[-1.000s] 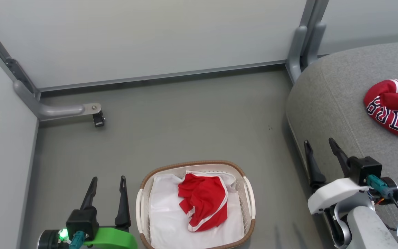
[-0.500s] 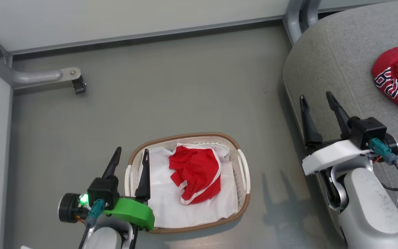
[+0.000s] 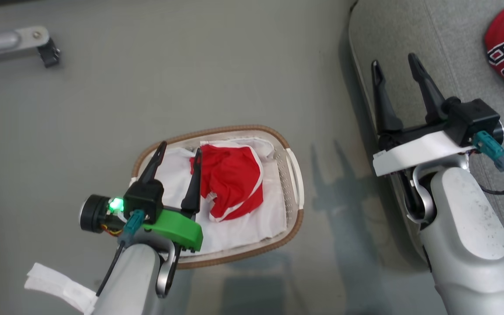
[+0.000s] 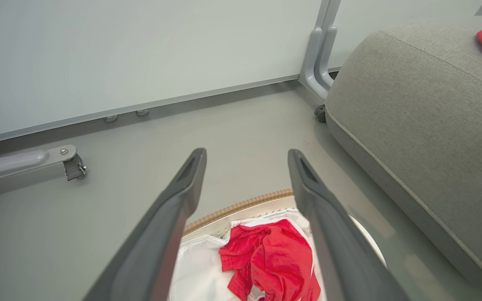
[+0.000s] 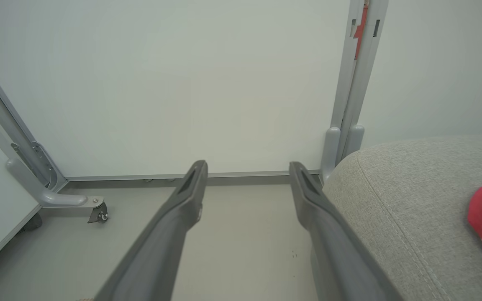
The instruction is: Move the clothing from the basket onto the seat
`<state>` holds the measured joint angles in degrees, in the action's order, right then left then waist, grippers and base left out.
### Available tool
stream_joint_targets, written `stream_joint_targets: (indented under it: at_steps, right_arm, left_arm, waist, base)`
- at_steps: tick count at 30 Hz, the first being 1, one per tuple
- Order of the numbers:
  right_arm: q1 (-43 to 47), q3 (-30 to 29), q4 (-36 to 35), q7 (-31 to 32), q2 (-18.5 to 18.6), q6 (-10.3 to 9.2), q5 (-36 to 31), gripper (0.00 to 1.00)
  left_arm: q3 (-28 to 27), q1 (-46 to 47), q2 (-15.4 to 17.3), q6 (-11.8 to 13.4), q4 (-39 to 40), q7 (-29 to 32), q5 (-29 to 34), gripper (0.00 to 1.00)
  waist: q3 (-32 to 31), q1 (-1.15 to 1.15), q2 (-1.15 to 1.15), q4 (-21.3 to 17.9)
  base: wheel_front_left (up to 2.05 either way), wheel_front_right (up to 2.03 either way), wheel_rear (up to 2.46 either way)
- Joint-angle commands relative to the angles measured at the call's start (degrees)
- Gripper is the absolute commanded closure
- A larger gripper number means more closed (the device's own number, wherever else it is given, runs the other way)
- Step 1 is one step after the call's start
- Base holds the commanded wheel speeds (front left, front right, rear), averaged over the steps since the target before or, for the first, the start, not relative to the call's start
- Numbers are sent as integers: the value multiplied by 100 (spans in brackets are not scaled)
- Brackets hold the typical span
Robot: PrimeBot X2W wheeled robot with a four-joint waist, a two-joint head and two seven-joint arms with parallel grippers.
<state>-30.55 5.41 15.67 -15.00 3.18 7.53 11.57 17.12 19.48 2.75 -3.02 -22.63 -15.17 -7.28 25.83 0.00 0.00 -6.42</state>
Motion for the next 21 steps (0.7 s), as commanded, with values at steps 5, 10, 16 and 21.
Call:
stream_joint_targets:
  at_steps: [5,10,16,21]
  right_arm:
    - [-267,69,-186,-27,-10,-8,66,0]
    - [-442,170,-278,-26,-19,-8,118,0]
    - [-628,300,-369,-26,-20,-8,233,0]
    - [-782,458,-460,-26,-16,-8,315,0]
  left_arm:
    - [-17,442,35,-90,-271,4,62,0]
    - [-16,764,36,-180,-546,4,203,0]
    - [-15,1124,41,-252,-821,4,358,0]
    - [-85,1372,91,-282,-1004,4,450,0]
  waist:
    - [825,0,0,-418]
    - [1191,0,0,-544]
    - [1601,0,0,-693]
    - [1883,0,0,-820]
  base:
    - [0,0,0]
    - [0,0,0]
    - [0,0,0]
    - [0,0,0]
